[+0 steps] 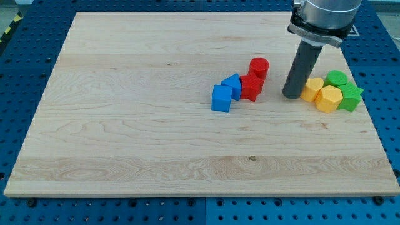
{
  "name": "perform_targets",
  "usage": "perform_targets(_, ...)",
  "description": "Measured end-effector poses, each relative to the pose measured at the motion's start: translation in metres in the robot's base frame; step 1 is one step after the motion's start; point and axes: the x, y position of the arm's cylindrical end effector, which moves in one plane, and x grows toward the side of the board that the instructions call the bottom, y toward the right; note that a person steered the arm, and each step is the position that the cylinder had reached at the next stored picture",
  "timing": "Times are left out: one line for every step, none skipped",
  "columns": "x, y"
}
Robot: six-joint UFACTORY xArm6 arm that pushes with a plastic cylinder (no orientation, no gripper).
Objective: Push the yellow heart to the left side of the green circle
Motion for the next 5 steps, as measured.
perform_targets(0.0, 0.002)
perform_targets(0.0, 0.021)
perform_targets(0.0, 0.021)
perform_targets(0.001, 0.007)
perform_targets(0.009, -0.006)
